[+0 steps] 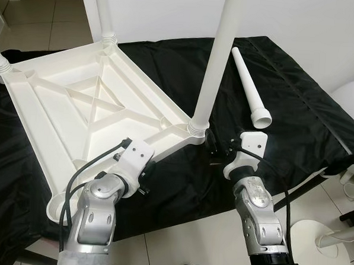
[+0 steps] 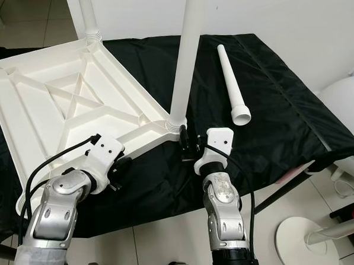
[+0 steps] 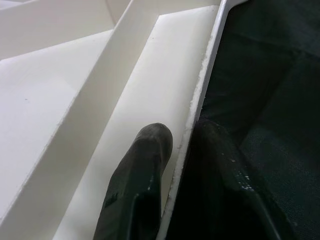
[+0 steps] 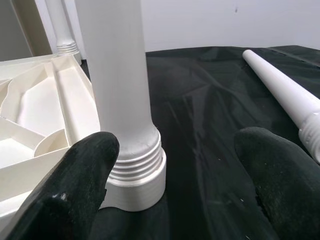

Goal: Building children table

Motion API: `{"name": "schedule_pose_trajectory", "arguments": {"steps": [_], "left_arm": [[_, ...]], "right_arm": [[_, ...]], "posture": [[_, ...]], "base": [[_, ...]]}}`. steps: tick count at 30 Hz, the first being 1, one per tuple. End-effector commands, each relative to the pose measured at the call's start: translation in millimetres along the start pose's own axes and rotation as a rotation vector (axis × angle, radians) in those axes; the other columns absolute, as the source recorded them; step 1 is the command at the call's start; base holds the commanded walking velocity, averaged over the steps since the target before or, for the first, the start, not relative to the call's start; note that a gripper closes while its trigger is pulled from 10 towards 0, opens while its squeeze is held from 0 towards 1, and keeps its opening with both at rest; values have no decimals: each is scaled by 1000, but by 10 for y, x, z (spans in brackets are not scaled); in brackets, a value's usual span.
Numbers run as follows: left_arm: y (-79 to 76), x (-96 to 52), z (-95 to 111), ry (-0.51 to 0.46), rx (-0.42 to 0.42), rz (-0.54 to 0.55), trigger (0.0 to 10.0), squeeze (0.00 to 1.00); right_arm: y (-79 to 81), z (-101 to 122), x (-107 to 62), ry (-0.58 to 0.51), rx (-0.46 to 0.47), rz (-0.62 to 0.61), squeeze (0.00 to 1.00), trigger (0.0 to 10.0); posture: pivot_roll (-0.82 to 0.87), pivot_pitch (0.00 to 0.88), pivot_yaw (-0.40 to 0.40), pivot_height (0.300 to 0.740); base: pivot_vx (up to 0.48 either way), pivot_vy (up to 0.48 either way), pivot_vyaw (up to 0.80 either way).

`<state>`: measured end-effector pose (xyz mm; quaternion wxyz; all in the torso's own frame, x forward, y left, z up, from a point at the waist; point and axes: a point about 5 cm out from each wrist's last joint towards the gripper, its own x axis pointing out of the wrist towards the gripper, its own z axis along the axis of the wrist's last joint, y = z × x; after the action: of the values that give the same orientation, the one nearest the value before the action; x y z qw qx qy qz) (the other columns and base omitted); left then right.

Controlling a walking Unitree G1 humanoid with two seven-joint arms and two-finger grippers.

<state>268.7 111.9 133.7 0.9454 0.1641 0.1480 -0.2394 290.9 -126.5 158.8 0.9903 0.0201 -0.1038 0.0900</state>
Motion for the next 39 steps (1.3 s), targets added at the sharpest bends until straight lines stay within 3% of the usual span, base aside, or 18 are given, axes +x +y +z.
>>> {"name": "schedule_pose_trajectory", "arguments": {"steps": [1,2,4,5,7,8,9,10,11,12,13,20,24,30,32,35,37,39], "left_arm": [[-11,21,-213,108,-52,282,0,0],[-60,41,-179,87,-52,246,2235,0],[-60,41,-179,87,-52,246,2235,0],[-105,56,-155,73,-46,207,7451,0],[-105,56,-155,73,-46,207,7451,0],[-234,76,-61,12,-21,88,10000,1000],[-234,76,-61,12,-21,88,10000,1000],[-356,83,31,-54,9,-28,10000,1000],[-356,83,31,-54,9,-28,10000,1000],[-444,71,92,-97,42,-114,10000,1000],[-513,37,146,-139,17,-208,10000,0],[-492,-91,255,-245,34,-339,10000,0],[-426,-277,332,-323,-4,-465,10000,0],[-357,-417,369,-366,-26,-524,10000,0],[-274,-563,399,-404,-69,-585,10000,0],[-148,-659,412,-423,-101,-601,10000,0],[-148,-659,412,-423,-101,-601,10000,0],[-14,-713,406,-425,-98,-590,10000,0]], "right_arm": [[7,-21,6,7,-5,1,0,10000],[9,-21,6,7,-5,0,0,10000],[9,-21,6,7,-5,0,0,10000],[9,-24,5,7,-6,-1,0,10000],[9,-24,5,7,-6,-1,0,10000],[10,-30,2,8,-4,-4,0,10000],[10,-30,2,8,-4,-4,0,10000],[14,-36,1,8,-5,-5,0,10000],[14,-36,1,8,-5,-5,0,10000],[20,-38,3,8,-4,-7,0,10000],[19,-38,4,7,-3,-8,0,10000],[5,-38,7,6,-5,-12,0,10000],[8,-39,21,3,-6,-7,0,10000],[22,-37,18,-2,4,3,0,10000],[65,-28,-3,-15,41,49,0,10000],[138,10,-7,-28,116,162,0,10000],[138,10,-7,-28,116,162,0,10000],[172,40,7,-23,172,264,0,10000]], "posture": [[-71,114,15,740],[-70,115,16,740],[-70,115,16,740],[-72,115,18,740],[-72,115,18,740],[-70,115,24,740],[-70,115,24,740],[-67,115,27,740],[-67,115,27,740],[-68,116,30,740],[-70,115,32,740],[-68,113,35,740],[-61,111,35,740],[-54,111,33,740],[-51,110,29,740],[-50,105,27,740],[-50,105,27,740],[-49,103,24,740]], "base": [[0,0,0],[0,0,0],[0,0,0],[0,0,0],[0,0,0],[0,0,0],[0,0,0],[0,0,0],[0,0,0],[0,0,0],[0,0,0],[0,0,0],[0,0,0],[0,0,0],[0,0,0],[0,0,0],[0,0,0],[0,0,0]]}}
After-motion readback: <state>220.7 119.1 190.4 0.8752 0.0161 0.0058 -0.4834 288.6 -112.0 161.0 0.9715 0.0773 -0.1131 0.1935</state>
